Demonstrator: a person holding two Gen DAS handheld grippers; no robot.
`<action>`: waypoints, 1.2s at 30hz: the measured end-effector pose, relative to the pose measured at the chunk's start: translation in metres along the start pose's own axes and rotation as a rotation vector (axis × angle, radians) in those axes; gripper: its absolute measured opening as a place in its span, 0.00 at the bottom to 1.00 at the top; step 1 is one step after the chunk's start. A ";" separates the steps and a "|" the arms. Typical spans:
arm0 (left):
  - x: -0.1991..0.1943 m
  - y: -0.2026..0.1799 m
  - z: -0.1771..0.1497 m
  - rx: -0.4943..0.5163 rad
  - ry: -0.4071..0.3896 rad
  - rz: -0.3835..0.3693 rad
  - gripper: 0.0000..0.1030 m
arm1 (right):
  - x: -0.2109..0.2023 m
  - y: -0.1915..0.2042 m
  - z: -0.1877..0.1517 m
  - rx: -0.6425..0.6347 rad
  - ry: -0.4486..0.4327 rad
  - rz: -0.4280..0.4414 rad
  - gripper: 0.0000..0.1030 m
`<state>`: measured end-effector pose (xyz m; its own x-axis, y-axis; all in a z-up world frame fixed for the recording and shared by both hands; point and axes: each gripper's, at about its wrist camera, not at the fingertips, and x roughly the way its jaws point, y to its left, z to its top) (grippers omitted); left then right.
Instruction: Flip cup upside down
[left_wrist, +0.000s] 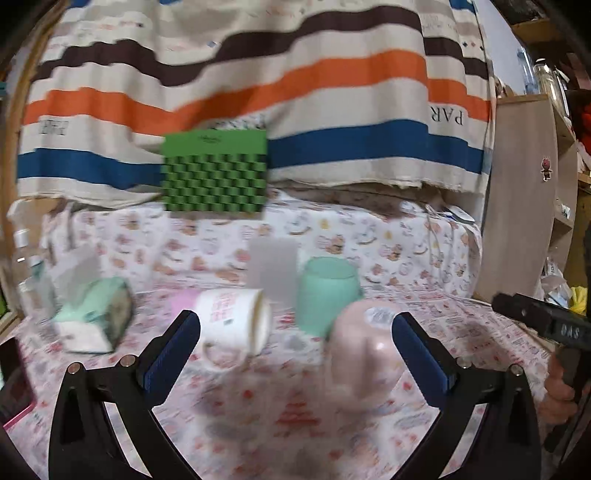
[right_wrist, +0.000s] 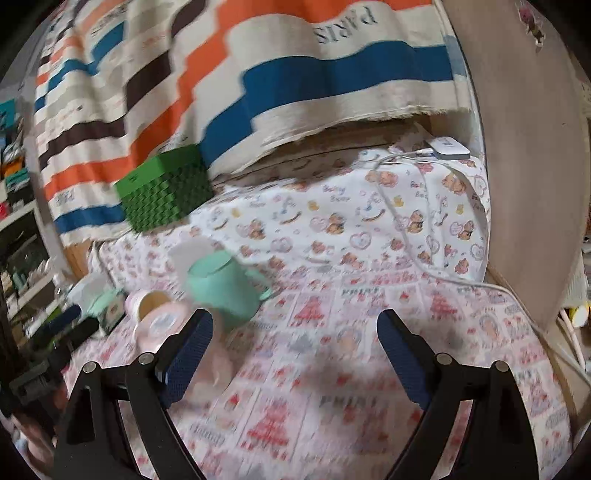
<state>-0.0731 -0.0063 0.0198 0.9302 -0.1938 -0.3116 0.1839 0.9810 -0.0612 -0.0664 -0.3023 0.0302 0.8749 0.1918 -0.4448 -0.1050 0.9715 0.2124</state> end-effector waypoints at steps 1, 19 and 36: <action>-0.005 0.002 -0.004 0.017 0.000 0.023 1.00 | -0.006 0.009 -0.007 -0.026 -0.004 -0.020 0.89; -0.030 0.010 -0.035 -0.003 -0.024 0.141 1.00 | -0.017 0.089 -0.052 -0.197 -0.044 -0.096 0.89; -0.029 0.011 -0.036 -0.001 -0.020 0.165 1.00 | -0.038 0.087 -0.055 -0.192 -0.147 -0.095 1.00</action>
<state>-0.1093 0.0097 -0.0061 0.9538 -0.0305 -0.2987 0.0283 0.9995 -0.0117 -0.1345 -0.2169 0.0179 0.9429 0.0896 -0.3208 -0.0944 0.9955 0.0006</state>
